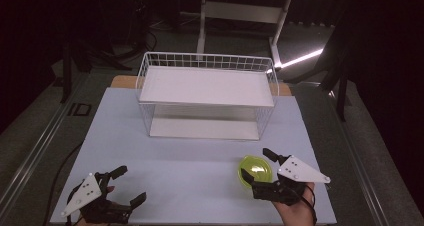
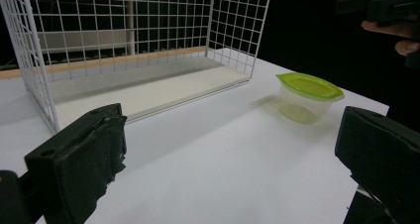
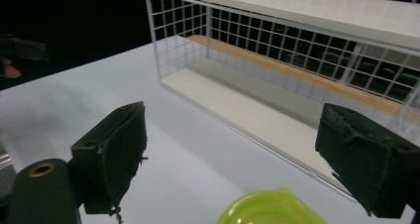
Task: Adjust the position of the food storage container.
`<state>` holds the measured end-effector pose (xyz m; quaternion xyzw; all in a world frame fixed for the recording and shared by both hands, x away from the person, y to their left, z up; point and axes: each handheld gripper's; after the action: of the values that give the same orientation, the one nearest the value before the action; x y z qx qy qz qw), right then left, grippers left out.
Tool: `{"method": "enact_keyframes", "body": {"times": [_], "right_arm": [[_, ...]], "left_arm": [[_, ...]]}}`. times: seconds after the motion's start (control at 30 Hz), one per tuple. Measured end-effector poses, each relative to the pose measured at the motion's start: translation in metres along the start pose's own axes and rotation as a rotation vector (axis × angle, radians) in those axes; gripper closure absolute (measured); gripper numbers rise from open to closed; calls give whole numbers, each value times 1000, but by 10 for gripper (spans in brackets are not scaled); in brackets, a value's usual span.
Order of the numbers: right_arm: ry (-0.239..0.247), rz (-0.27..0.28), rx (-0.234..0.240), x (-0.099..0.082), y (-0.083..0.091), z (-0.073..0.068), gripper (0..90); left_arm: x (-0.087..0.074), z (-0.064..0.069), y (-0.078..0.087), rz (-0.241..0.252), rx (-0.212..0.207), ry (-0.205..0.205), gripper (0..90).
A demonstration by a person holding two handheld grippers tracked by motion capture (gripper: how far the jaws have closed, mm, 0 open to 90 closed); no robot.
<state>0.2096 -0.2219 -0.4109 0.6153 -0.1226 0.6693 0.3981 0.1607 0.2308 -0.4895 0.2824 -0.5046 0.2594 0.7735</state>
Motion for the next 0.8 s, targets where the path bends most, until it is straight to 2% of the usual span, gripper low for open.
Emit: {"method": "enact_keyframes", "body": {"times": [0.4,0.6,0.8], "right_arm": [[-39,-54,-94,-22,6,31,160],[-61,-84,-138,-35,17,41,233],[-100,-142,-167,-53,24,47,346]], "left_arm": [[0,1,0,4,-1,-4,4],[0,1,-1,5,-1,-5,4],[0,0,-1,2,0,-6,4]]}}
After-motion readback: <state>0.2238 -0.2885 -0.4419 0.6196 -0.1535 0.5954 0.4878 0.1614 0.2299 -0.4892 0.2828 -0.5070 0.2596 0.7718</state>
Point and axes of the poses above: each handheld gripper's, and its own axes: y roughly backward along the jaws, x roughly out of its top, z roughly to its right, and after that the axes turned 12 degrees about y, right-handed
